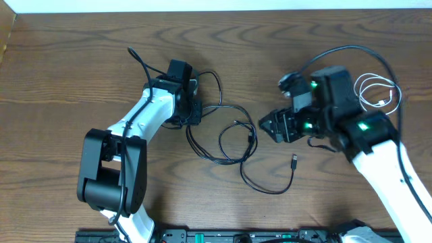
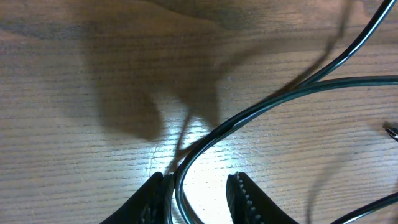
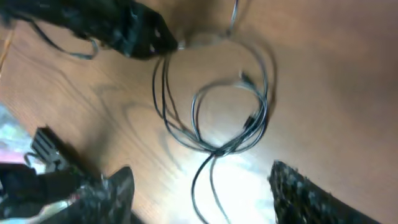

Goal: Untangle cables

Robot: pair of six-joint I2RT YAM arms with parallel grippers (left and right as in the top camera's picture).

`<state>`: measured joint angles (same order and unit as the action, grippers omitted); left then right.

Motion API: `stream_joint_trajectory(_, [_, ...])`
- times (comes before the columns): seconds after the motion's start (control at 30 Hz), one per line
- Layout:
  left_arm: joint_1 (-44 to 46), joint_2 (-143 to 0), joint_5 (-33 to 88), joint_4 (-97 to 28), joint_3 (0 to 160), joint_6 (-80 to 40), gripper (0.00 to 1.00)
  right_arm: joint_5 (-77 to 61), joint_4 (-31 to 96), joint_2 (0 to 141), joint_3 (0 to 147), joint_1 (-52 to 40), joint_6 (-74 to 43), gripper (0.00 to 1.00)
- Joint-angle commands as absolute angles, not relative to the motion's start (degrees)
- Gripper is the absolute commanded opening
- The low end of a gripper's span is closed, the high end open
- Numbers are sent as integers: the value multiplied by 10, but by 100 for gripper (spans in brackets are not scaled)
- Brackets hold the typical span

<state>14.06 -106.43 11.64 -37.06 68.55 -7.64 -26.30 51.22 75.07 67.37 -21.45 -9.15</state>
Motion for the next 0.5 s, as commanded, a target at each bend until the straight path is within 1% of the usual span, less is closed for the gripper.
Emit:
stream_joint_trajectory(0.0, [139, -1072, 109, -371, 685, -76, 34, -303, 528, 802, 674, -215, -115, 64])
stream_joint_trajectory(0.07, [139, -1072, 109, -371, 685, -76, 34, -315, 534, 837, 674, -222, -136, 58])
stream_joint_trajectory(0.27, [139, -1072, 109, -371, 685, -76, 35, -332, 533, 940, 674, -263, -209, 56])
stream_joint_trajectory(0.33, [139, -1072, 109, -371, 685, -76, 35, -332, 531, 970, 674, -279, -236, 51])
stream_joint_trajectory(0.47, [139, -1072, 109, -371, 685, -76, 35, -332, 522, 1027, 674, -305, -301, 37])
